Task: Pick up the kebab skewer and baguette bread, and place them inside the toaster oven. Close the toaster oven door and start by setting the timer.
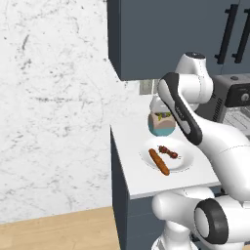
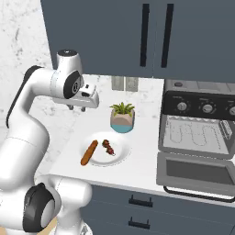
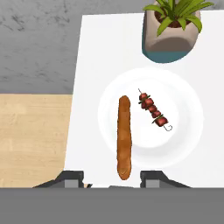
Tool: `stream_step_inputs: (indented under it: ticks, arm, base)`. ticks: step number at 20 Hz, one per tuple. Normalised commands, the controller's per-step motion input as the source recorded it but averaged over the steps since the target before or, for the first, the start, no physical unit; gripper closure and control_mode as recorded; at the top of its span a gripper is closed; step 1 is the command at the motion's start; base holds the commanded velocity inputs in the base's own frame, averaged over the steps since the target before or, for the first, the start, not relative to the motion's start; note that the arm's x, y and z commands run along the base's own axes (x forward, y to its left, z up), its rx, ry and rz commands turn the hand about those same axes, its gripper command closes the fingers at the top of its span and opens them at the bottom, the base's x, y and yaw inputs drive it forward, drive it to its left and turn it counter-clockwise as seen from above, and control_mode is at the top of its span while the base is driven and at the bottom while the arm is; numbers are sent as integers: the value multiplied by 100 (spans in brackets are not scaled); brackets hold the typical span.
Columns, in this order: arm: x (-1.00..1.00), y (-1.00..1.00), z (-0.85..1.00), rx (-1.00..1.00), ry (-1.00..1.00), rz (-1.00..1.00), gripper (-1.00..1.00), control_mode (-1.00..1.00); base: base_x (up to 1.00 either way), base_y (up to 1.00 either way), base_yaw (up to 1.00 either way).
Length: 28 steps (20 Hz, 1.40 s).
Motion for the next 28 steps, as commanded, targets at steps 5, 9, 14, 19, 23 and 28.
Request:
stream_step_inputs:
  ticks: [5,9,14,19,23,28]
  arm:
    - [0,0,0,0,0,0,-100,100]
    - [0,0,0,0,0,0,-100,100]
    - [0,0,0,0,0,0,-100,100]
    - [0,0,0,0,0,0,-100,100]
    - [0,0,0,0,0,0,-100,100]
    - [0,0,0,0,0,0,-100,100]
  base:
    - [0,0,0]
    - [-13,-43,0]
    - [0,-88,0]
    - [1,-64,-7]
    - [16,-9,-15]
    - [41,10,-8]
